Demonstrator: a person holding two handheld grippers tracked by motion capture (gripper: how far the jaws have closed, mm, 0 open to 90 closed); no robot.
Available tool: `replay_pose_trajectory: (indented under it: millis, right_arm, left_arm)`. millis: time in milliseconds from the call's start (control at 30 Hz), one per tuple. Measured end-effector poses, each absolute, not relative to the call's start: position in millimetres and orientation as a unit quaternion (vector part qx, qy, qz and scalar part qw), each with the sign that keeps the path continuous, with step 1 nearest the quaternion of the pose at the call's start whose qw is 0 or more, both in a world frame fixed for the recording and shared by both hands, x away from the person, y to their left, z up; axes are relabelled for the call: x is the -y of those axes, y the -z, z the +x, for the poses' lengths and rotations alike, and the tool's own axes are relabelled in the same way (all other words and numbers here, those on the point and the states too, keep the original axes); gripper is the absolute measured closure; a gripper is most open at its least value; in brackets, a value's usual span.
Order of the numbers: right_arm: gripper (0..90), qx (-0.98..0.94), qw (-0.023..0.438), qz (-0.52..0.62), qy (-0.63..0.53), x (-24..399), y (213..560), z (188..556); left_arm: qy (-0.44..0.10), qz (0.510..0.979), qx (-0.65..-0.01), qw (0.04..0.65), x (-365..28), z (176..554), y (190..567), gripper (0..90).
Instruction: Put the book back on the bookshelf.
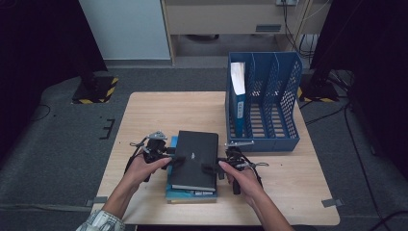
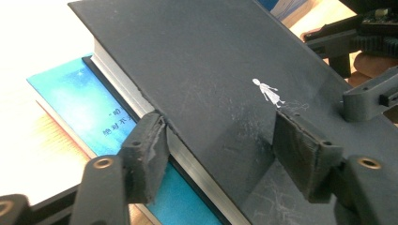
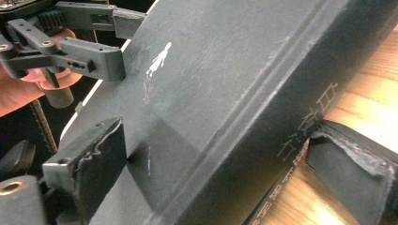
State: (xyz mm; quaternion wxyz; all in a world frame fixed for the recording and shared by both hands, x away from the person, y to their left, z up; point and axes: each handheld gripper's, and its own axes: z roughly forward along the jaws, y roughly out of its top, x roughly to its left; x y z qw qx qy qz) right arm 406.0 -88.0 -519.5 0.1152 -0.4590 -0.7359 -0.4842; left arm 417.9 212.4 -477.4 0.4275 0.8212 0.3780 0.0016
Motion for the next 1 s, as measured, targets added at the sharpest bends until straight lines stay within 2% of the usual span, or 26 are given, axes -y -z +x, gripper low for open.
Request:
replay_pose_trajectory:
  millis: [267, 533, 1000]
  right_arm:
    - [10.4, 0.743, 0.112, -0.462, 0.471, 88, 511, 405]
    - [13.1, 0.762, 0.081, -0.441, 0.468, 83, 493, 403]
    - [14.8, 0.784, 0.053, -0.418, 0.456, 68, 468, 415]
  left_arm:
    - [0.0, 0.82, -0.373, 0.435, -217, 417, 474, 41.7]
    - [0.0, 0.819, -0.369, 0.439, -225, 416, 466, 43.8]
    - [-0.031, 0.814, -0.362, 0.454, -243, 417, 441, 51.6]
